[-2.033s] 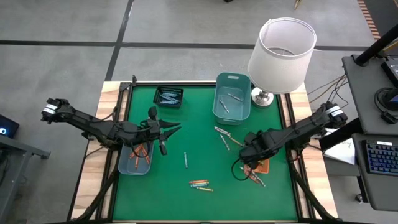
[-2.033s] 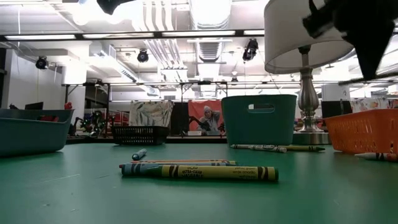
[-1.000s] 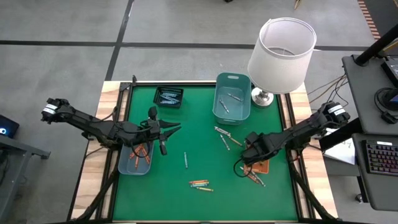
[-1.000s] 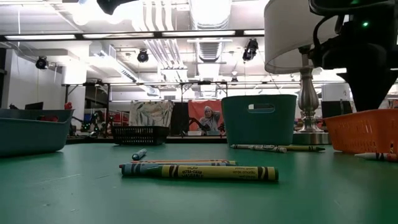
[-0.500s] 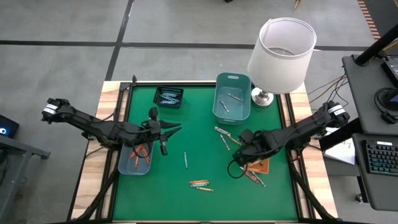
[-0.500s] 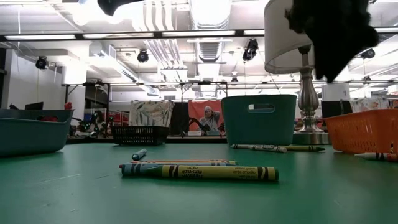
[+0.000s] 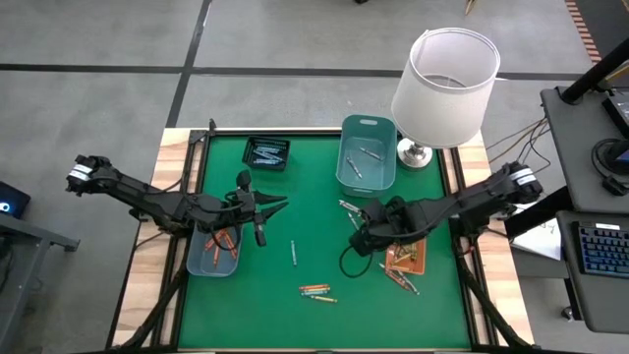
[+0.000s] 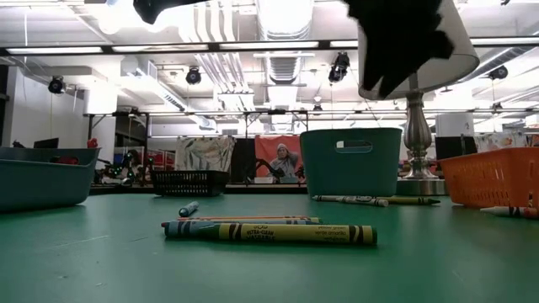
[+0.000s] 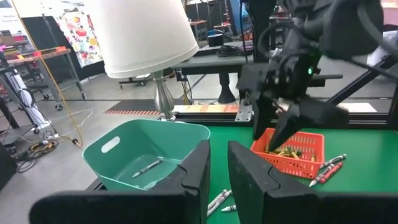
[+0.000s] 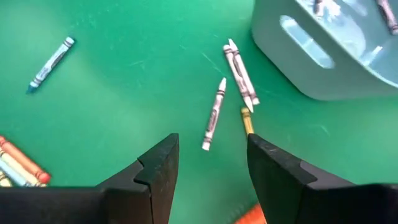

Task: Sort crayons
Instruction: Put the white crayon into the green bin

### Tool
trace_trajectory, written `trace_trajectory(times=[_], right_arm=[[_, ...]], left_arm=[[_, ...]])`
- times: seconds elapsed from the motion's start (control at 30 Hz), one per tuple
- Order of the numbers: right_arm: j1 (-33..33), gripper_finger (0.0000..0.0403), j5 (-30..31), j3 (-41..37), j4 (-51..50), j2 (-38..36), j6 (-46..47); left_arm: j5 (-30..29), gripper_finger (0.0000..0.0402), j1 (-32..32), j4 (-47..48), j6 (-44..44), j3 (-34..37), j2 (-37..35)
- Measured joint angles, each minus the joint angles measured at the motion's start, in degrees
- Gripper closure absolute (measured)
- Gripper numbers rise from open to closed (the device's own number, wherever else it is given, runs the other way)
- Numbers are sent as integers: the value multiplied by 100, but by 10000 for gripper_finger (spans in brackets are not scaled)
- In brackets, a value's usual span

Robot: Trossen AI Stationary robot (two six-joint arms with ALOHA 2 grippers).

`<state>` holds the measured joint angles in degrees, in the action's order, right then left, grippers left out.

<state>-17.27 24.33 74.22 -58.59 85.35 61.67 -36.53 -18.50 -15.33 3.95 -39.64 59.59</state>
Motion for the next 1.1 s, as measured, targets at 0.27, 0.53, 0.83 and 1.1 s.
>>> trace_trajectory(times=[0.27,0.53,0.83,1.1], right_arm=[[383,225,-346,146,266,820,-570],[712,225,-661,236,267,1564,-909],[942,225,-807,236,291,2076,-1153],[1036,225,-830,166,534,2156,-1235]], left_arm=[[2,363,0,5,0,0,0],[7,363,0,7,0,0,0],[9,363,0,45,-2,0,2],[8,363,0,58,-20,0,1]])
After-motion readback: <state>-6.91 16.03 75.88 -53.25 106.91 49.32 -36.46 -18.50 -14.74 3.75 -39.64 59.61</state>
